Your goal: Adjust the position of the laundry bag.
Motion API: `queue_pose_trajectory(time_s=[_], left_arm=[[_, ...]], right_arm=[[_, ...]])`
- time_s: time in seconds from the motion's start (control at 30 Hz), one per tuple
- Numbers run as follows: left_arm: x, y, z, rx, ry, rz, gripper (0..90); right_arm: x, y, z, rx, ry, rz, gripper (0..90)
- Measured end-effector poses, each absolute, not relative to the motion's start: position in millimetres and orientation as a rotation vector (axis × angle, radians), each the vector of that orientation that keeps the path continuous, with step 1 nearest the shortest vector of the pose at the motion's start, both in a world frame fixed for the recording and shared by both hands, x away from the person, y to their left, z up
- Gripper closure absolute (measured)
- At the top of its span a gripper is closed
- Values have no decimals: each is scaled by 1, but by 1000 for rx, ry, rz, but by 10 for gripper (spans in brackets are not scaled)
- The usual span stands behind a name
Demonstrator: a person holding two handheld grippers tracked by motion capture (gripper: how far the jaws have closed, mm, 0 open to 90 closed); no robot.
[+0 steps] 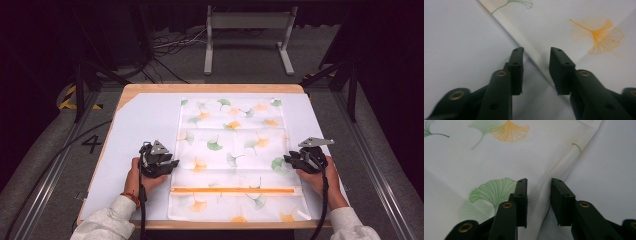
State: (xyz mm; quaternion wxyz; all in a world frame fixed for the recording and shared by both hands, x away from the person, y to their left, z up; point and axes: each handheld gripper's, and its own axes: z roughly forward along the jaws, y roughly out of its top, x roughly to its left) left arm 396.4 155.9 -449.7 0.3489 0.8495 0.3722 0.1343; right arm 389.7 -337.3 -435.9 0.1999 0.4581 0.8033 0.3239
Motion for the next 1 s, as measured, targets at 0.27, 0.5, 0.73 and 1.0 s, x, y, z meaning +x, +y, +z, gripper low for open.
queue_pose_trajectory(time_s=[0.27,0.5,0.73,1.0], left_arm=[[398,152,-449,2212,929,309,878],[399,152,-448,2216,908,304,880],[405,147,-446,2222,887,318,881],[414,141,-445,2226,881,319,881]], right_arm=[[388,-334,-436,1239,2246,897,884],[385,-334,-432,1218,2232,898,890],[388,-336,-427,1221,2206,897,890],[395,-341,-425,1237,2185,887,890]])
